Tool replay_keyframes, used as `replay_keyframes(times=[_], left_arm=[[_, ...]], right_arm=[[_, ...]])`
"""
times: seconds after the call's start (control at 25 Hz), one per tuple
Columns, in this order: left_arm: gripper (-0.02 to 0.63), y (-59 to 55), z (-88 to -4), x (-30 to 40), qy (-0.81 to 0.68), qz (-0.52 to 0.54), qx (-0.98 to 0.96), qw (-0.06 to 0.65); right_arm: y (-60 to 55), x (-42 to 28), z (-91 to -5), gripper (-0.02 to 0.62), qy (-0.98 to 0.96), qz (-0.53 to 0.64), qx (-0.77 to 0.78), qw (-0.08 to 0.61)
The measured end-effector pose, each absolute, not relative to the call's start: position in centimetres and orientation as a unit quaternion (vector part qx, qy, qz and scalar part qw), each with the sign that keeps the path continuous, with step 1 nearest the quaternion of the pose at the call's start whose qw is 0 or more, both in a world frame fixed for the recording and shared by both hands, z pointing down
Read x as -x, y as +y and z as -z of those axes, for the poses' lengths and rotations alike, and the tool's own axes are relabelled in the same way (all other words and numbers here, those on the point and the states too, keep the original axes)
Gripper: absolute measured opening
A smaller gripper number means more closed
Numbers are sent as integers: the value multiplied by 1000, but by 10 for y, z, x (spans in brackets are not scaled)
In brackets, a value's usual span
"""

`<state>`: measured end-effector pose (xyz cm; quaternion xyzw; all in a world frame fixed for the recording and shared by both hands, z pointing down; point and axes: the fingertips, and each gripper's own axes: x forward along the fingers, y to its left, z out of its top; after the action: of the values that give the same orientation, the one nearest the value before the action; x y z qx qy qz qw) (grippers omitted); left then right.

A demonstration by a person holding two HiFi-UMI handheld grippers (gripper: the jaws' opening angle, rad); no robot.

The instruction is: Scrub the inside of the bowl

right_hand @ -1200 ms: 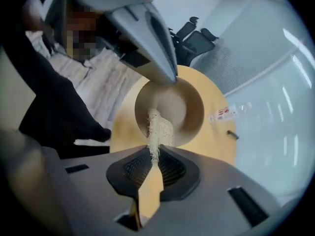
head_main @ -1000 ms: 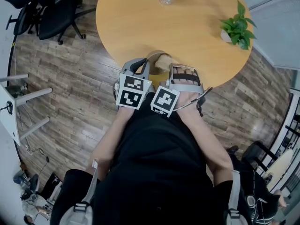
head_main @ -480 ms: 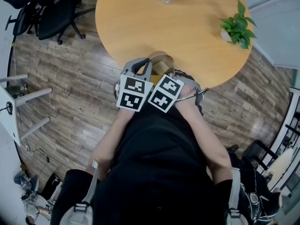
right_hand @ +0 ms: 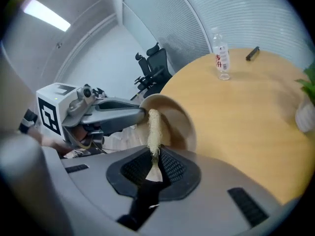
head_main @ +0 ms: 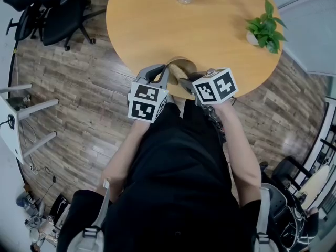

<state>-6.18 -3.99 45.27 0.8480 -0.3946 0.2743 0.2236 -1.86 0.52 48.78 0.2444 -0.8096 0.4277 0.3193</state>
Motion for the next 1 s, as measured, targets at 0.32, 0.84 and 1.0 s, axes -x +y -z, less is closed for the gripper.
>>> replay_keyframes(times=[0.32,0.84,1.0], left_arm=[[15,-38,-460,68,-398,-259,-838,270],[17,-31,-466,53,-376,-254,-842,293],[14,-36,-471,50,-379,-243,-839,307]], right_arm=[[-19,1,-468,40,-842,-147,-301,422],[29,13,-498,40,-841,-233,-185,453],[35,3,-489,40,-845,-294,-177,410]])
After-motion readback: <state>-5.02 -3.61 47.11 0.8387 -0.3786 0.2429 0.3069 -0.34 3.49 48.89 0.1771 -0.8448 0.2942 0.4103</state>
